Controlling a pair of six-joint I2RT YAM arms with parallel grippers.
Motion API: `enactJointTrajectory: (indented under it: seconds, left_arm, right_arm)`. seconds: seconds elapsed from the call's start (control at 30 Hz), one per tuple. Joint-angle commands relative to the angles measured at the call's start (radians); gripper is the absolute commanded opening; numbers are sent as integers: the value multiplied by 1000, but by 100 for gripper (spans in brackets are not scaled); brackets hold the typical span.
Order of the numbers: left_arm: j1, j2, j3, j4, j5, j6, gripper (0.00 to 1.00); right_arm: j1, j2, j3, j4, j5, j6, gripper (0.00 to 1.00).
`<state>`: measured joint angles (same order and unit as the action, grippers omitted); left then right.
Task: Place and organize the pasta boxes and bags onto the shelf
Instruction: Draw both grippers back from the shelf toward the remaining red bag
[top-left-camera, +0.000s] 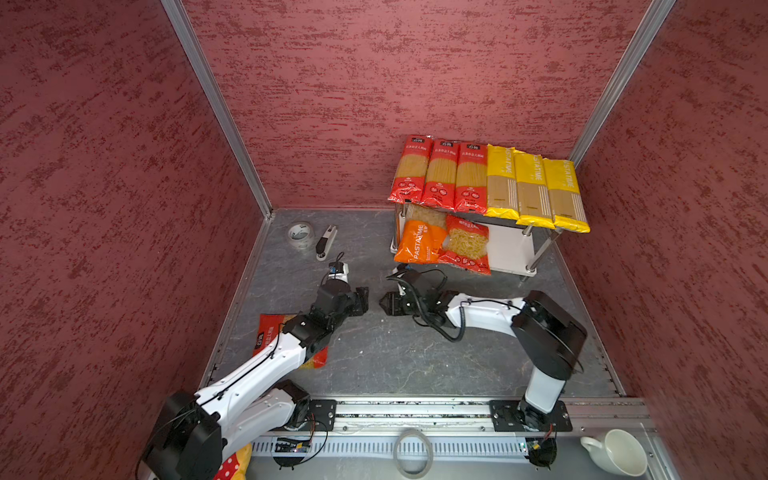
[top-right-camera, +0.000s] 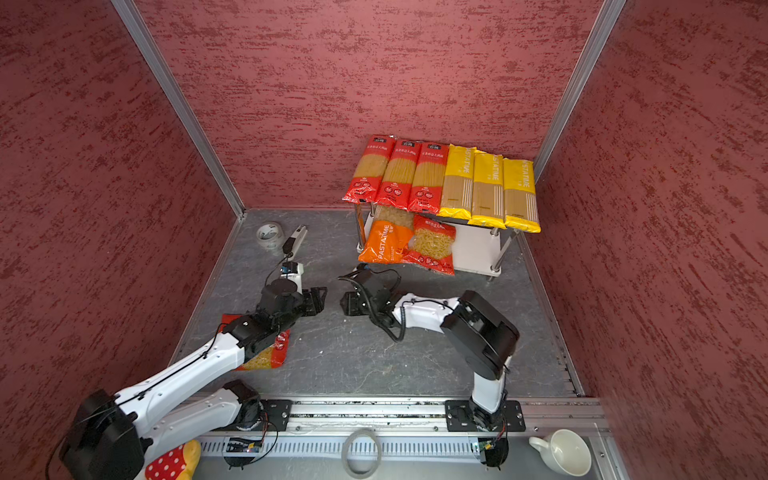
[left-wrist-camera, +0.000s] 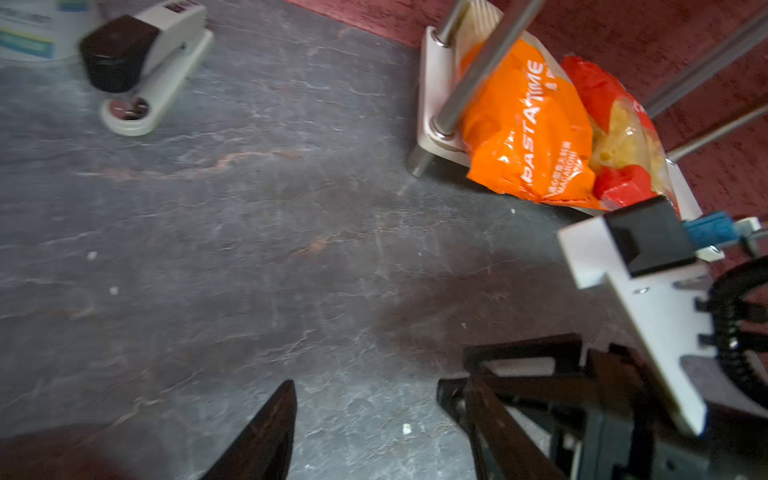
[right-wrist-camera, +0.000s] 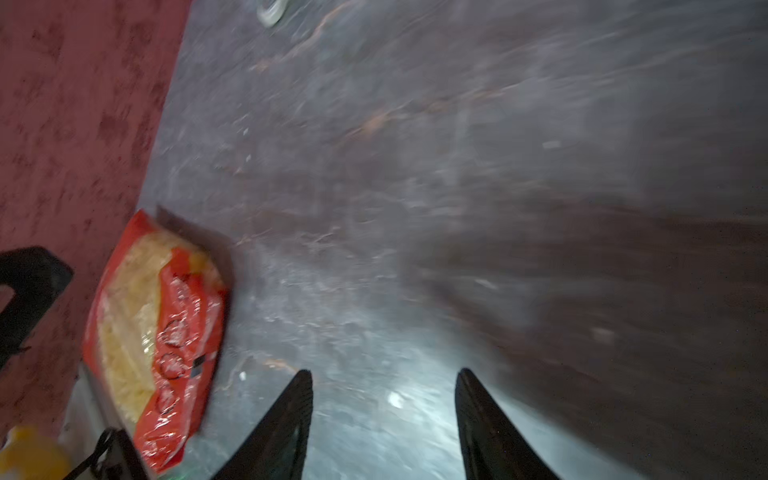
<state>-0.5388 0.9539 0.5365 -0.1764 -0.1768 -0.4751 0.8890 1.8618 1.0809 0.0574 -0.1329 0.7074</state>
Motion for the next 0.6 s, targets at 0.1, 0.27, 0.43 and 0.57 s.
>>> enactJointTrajectory:
  seconds: [0.1,0.27,0.43,0.57]
  left_arm:
    - [67,-176,-2,-226,-145,-11,65]
    - [78,-274,14,-297,-180,-3,65]
    - [80,-326,8,-301,-167,-4,65]
    - [82,-324,28,-302,-149,3,66]
  right_arm:
    - [66,226,278,51,-297,23,56]
    - [77,390,458,43,-393,65,56]
    - [106,512,618,-3,-437,70,55]
    - [128,551,666,-12,-474,67,50]
